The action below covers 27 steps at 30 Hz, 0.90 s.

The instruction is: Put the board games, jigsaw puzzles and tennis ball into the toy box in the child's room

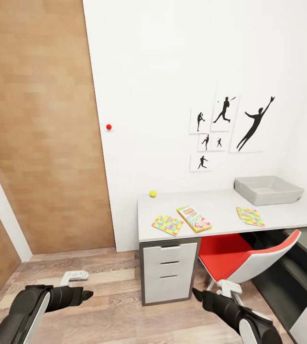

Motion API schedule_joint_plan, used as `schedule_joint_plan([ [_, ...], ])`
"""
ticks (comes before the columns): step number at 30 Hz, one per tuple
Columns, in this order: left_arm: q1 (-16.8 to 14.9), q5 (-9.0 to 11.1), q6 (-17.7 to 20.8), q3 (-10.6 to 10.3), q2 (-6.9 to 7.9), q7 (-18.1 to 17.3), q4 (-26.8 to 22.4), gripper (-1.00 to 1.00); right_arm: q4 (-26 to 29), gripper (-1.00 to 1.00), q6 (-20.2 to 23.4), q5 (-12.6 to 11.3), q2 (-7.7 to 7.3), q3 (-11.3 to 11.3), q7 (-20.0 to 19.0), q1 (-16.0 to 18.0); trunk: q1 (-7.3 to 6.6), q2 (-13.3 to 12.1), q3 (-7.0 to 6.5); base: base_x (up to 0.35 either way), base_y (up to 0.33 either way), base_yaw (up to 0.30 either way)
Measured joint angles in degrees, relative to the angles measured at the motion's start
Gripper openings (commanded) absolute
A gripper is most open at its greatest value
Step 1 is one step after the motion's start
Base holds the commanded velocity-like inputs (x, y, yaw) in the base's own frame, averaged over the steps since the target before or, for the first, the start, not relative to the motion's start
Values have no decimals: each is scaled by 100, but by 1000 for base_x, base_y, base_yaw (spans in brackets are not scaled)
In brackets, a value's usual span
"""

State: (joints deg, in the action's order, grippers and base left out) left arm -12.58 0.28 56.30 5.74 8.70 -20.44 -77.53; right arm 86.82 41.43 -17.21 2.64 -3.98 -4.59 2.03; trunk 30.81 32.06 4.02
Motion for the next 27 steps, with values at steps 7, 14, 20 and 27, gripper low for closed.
schedule_joint_plan([
  [7, -156, -5, 157, 30, -7, 3, 1, 100, 98, 100, 45, -226, 90, 7, -3, 244, -154, -282, -126, 0, 0, 0],
  [14, -256, 0, 205, 47, -7, -5, 18, 100, 154, 100, 73, -290, 187, 46, -8, 347, -308, -564, -253, 0, 0, 0],
  [20, -280, 23, 238, 58, -6, -17, -4, 100, 281, 100, 114, -312, 206, 42, -19, 374, -439, -798, -352, 0, 0, -42],
  [27, -287, 38, 271, 64, -14, -41, -23, 100, 324, 100, 142, -595, 180, 24, -69, 381, -506, -918, -404, 0, 0, -202],
])
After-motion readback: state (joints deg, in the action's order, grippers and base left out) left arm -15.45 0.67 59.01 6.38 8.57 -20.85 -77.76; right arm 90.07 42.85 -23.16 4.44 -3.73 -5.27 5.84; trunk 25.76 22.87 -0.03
